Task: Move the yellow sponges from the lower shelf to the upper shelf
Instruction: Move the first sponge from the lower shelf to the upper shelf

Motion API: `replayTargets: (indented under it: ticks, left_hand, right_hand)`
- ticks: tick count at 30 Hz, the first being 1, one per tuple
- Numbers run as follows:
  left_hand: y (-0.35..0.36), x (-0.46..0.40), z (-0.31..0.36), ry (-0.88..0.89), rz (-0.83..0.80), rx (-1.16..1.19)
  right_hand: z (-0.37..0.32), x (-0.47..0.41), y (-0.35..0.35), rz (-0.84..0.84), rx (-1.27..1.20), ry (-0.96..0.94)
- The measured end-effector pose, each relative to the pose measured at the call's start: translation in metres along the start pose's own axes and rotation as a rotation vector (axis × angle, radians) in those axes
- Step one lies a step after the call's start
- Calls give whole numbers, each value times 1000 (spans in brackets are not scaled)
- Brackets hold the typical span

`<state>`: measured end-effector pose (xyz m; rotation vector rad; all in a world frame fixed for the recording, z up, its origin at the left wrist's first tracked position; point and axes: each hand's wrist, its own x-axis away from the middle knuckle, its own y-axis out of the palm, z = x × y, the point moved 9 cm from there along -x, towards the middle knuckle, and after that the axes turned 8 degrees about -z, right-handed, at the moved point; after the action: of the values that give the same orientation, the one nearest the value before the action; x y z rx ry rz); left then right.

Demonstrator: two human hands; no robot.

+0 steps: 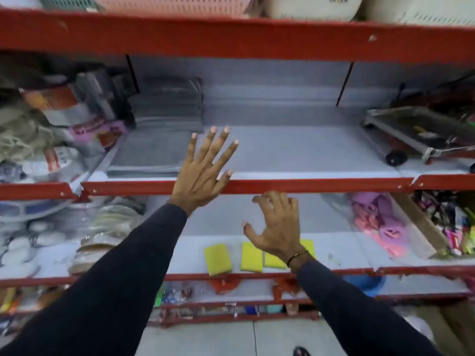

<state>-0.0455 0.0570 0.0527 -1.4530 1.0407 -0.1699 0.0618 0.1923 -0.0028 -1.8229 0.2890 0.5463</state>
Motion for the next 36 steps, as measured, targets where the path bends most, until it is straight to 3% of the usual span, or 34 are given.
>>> replayTargets:
  ticks: [2,8,11,15,20,23,27,29,31,34,36]
  left_hand:
    - [20,-1,-23,-90,-78,-2]
    - [56,1,-52,-272,-177,-2]
    - [60,1,-55,-292,-188,11]
    - [62,-2,-57,-293,-191,-6]
    - [63,-1,-57,-304,-216,-1]
    - [58,-1,-56,-318,-204,48]
    - [56,2,-62,-394,-213,147]
    - [56,1,-65,-446,-215,186]
    - [56,1,-65,-476,-219,184]
    - [58,2,-61,-446,-237,155]
    - [60,3,-61,-424,-248,141]
  right_hand:
    - [-5,13,52,-135,-22,-4]
    - [-6,55,224,-804,10,242]
    - [-12,68,273,-948,72,294]
    - [-17,58,285,-902,32,335]
    - [-19,32,216,-665,-44,193]
    - [-19,21,145,-467,-162,55]
    - [-13,-10,33,-82,-318,-20]
    - [0,-42,-9,89,-310,37]
    - [25,-78,-30,183,-300,208]
    - [62,-117,-7,-40,-229,480]
    - [70,-122,20,-238,-148,536]
